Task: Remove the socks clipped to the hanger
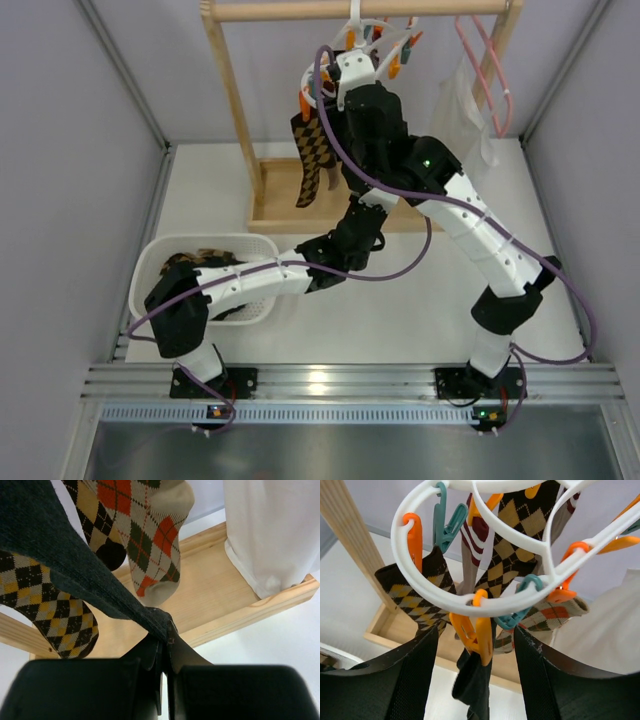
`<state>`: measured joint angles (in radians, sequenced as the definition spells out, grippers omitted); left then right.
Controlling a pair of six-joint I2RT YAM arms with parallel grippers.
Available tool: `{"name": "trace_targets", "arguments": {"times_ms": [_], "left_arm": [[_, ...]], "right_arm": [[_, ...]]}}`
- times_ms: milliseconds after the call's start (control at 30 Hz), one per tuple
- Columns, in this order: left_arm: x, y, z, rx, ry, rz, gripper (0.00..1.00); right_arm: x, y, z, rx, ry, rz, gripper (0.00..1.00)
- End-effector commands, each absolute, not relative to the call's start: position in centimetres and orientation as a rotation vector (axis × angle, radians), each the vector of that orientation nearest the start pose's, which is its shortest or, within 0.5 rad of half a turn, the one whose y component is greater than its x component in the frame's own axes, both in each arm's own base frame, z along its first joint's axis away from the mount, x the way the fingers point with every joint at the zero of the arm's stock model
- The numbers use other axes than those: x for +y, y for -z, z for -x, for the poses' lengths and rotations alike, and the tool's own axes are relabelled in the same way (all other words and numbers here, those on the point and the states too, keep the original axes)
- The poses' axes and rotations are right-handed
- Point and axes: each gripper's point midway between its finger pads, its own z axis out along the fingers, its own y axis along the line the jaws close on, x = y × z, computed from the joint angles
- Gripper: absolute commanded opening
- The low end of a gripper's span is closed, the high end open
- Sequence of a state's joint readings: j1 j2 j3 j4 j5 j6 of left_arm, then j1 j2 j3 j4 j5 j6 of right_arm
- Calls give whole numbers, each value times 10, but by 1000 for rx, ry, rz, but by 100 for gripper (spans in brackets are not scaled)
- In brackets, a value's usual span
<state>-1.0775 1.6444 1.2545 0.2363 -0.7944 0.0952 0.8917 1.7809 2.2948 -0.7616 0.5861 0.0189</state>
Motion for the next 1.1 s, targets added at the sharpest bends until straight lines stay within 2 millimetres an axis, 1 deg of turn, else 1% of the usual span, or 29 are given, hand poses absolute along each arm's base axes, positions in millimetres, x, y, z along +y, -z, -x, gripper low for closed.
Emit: {"name": "trace_targets", "arguments": {"times_ms": [0,33,100,133,267,300,367,467,500,567,600,667,733,767,833,867,967,1000,1067], "left_arm": [[-366,-293,-340,1579,89,-353,0],[-368,-293,-341,1579,92,-356,0],[-369,-294,-342,1577,91,-354,0],[-369,-292,-342,1579,89,-356,0],[-371,-292,-342,1578,94,-360,0],[-371,-292,-342,1578,94,-360,0],[-372,-292,-342,1578,94,-364,0],[-371,-291,-341,1581,101,-359,0],[-371,-290,-341,1583,100,-360,0],[-370,-288,-341,1586,99,-359,0],[-370,-286,-341,1588,95,-360,0],[-368,-285,-341,1592,96,-350,0],[-367,-284,-340,1597,104,-339,0],[-364,-280,-340,1603,104,-337,0],[-360,-280,-340,1607,119,-317,0],[-357,-277,-341,1614,113,-316,0],[-353,-275,-340,1619,121,-306,0],[-351,-271,-339,1624,118,-310,0],[-350,-270,-337,1628,134,-306,0]], "right_arm": [[294,-463,-379,1691,-37,323,59],[292,-462,-381,1691,-8,313,59],[292,-460,-386,1689,19,302,58],[287,-461,-387,1684,49,278,58],[283,-458,-393,1676,97,239,57],[282,-461,-394,1664,98,220,55],[282,-461,-396,1658,117,210,52],[281,-464,-396,1646,123,193,43],[281,-465,-396,1644,121,191,37],[283,-465,-394,1641,117,194,31],[284,-465,-393,1642,117,194,24],[286,-465,-391,1643,111,197,20],[288,-465,-389,1642,93,201,18],[290,-465,-387,1641,83,202,15],[291,-465,-385,1640,69,203,14],[291,-467,-385,1636,60,198,6],[291,-470,-383,1631,41,193,6],[291,-470,-383,1630,38,192,3],[291,-472,-383,1627,32,185,2]]}}
